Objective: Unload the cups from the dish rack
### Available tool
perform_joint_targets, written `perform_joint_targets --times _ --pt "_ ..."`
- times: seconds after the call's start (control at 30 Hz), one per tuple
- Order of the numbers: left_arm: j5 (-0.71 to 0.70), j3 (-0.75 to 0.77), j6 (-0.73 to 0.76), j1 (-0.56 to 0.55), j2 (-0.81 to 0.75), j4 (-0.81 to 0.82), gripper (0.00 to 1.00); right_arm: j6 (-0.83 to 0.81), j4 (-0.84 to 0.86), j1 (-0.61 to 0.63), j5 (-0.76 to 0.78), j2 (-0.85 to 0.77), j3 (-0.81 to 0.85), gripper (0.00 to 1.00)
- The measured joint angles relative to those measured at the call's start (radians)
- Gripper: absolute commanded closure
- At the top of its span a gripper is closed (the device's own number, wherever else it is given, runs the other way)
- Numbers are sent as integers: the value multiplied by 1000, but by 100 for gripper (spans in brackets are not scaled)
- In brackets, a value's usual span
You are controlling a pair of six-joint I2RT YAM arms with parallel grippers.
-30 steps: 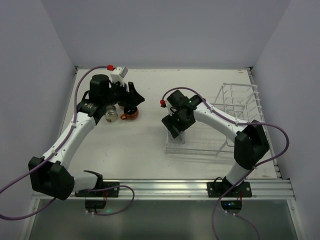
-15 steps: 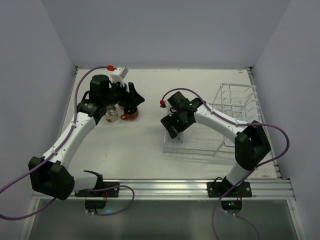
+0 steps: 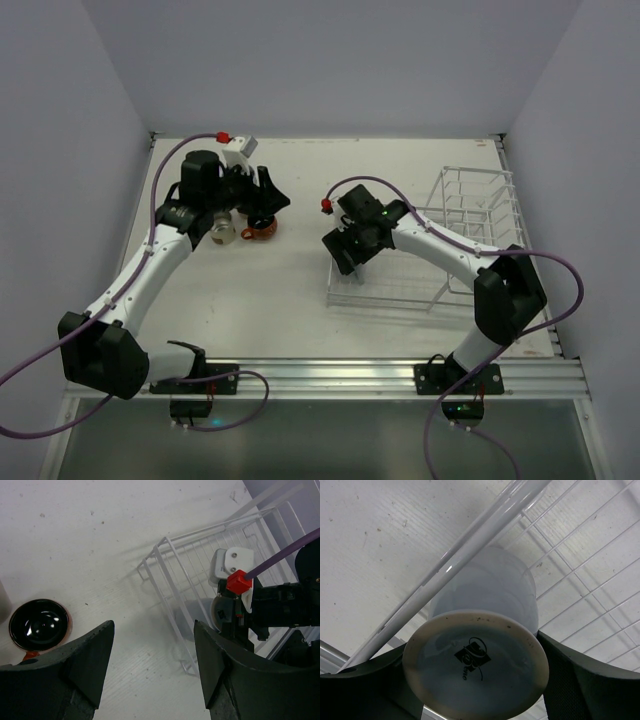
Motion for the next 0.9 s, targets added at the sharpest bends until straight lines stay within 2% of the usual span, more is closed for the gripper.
perform_joint_targets --times 0.1,0.2,0.43,0.6,0.7,0.73,0.83,0.9 --pt "2 0 0 0 0 1 32 0 0 -1 0 0 -1 14" --pt "3 -2 0 0 0 2 32 0 2 -2 -2 0 -1 12" --pt "7 -2 0 0 2 2 32 0 6 -2 -4 0 -1 9" --pt "10 -2 0 0 3 2 32 0 18 -2 -5 0 -2 11" --pt "13 -2 0 0 5 3 32 -1 34 -2 -12 0 -6 21" --pt "14 -2 0 0 5 3 32 0 40 -1 -13 0 -7 31" --pt "17 -2 0 0 6 3 32 -2 61 0 -15 -3 -9 46" --pt "19 -2 0 0 6 3 32 4 71 -1 -19 -4 -12 63"
